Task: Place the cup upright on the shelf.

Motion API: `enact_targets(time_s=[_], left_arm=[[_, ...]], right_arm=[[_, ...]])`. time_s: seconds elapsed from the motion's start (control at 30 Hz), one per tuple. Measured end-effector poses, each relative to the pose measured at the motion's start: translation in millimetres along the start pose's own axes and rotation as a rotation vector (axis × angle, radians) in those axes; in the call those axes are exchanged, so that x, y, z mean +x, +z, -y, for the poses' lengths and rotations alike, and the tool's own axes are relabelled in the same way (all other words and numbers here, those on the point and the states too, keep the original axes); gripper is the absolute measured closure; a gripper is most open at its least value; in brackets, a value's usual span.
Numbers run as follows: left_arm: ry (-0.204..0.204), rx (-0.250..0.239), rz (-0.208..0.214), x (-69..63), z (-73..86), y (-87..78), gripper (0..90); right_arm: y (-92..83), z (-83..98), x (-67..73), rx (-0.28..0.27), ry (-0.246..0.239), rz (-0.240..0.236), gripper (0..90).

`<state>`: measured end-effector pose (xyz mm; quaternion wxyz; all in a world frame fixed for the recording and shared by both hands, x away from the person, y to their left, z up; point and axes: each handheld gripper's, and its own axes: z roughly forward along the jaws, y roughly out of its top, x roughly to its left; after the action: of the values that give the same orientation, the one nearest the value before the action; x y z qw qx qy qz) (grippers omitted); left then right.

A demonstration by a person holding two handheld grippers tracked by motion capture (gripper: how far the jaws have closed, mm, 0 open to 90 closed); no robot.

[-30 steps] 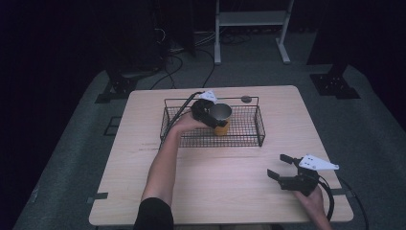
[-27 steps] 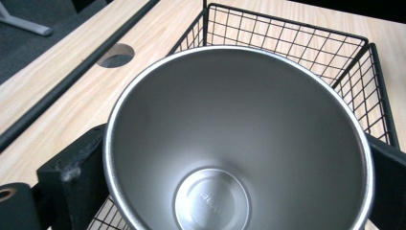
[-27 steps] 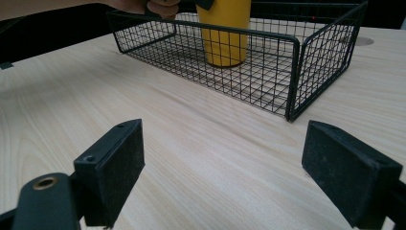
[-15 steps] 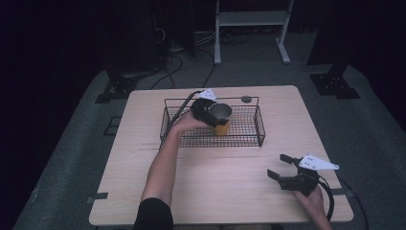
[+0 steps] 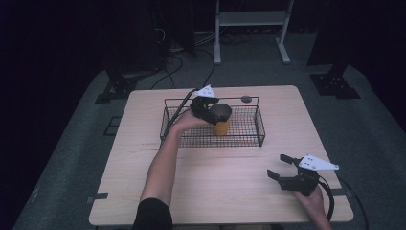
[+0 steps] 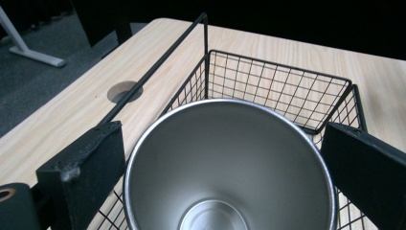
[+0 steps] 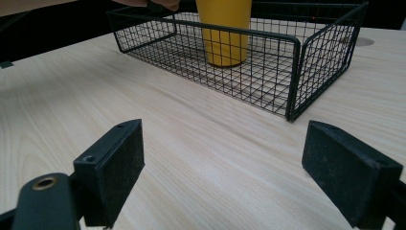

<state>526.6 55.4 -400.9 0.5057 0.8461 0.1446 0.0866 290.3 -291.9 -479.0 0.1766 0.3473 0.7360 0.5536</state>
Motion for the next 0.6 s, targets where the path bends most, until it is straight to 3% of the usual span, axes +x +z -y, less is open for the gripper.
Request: enact_targets(time_s=[0.6], left_arm=[[0.025,-0.064,-0.008,-11.1,-11.6,-18.6,1.6]], right_arm=[[-0.3,0.0,1.8,-0.001,-0.009,0.001,13.5]])
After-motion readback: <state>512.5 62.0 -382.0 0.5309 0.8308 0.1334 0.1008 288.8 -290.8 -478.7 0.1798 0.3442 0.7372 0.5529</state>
